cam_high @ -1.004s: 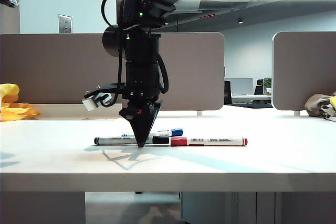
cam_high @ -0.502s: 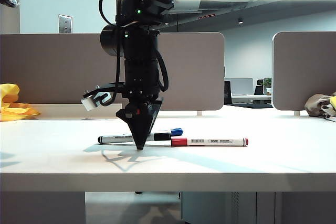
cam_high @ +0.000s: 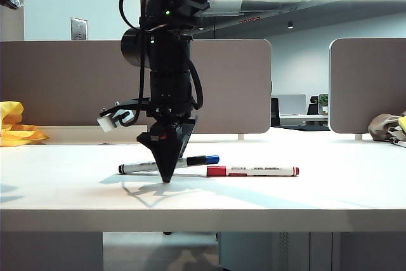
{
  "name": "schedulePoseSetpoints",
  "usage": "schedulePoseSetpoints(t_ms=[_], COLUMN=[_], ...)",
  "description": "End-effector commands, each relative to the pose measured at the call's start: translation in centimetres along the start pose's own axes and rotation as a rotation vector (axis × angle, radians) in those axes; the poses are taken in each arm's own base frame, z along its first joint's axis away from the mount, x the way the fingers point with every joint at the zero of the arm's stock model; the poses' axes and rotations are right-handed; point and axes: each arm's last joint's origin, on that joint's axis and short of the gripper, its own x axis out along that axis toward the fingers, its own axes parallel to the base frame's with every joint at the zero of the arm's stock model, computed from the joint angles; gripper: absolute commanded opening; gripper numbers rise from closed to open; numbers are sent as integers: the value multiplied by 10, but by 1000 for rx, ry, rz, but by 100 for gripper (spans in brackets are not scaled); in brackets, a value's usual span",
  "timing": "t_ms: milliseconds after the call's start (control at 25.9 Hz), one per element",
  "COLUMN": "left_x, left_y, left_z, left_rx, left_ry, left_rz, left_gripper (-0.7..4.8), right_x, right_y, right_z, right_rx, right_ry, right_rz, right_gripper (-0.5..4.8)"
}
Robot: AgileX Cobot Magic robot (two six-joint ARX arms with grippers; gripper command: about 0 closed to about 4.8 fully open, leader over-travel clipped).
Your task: Pick up the markers one by one and line them up horizontally in a straight line on the table.
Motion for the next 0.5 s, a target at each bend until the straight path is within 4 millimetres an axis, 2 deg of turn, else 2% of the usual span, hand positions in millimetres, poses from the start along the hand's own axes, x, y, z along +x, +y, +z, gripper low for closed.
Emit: schedulePoseSetpoints(t_ms=[39,502], left_x=[-2,-2], left_y=[-2,-1], left_z=[1,1], left_rx=[9,11], left_ry=[-8,-10], left_rz=[-5,-4], left_gripper=[-5,-5], right_x=[0,0], right_y=[2,2], right_z=[1,2], right_rx=[-2,21], right_ry=[-5,-7], right_rz=[10,8], right_gripper=[371,361])
